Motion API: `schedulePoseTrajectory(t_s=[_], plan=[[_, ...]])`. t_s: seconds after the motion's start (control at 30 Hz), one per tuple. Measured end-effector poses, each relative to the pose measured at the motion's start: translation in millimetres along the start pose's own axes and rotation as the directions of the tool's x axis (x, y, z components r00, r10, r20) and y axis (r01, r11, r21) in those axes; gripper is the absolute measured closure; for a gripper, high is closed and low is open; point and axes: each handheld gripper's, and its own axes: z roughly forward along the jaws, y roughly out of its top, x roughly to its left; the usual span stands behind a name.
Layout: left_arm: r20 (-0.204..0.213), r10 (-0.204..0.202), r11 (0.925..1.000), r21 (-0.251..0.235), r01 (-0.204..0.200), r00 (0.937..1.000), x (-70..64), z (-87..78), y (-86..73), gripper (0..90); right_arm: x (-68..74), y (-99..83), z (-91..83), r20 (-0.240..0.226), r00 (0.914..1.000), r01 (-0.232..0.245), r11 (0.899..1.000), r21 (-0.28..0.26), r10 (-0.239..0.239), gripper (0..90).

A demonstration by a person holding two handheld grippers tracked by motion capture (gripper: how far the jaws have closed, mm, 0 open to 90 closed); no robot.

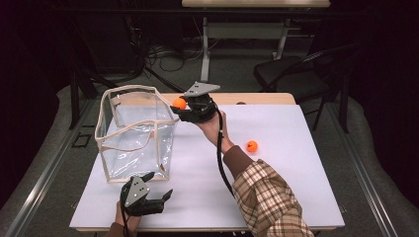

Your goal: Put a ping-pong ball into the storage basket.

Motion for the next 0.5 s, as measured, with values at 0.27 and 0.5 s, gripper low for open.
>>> schedulePoseTrajectory(t_s=[0.27, 0.5], plan=[[0.0, -0.002, 1.0, 0.002, 0.002, 1.0, -0.1, 0.2, -0.1, 16.0, 1.7, 1.4, 7.3, -0.02, 0.9997, -0.015, 1.0, 0.016, 0.015, 50.8], [-0.001, -0.001, 1.0, 0.002, 0.001, 1.0, 0.1, 0.0, -0.1, 16.0, 2.2, 4.2, 12.9, -0.023, 0.9996, -0.017, 0.999, 0.033, 0.018, 50.8]])
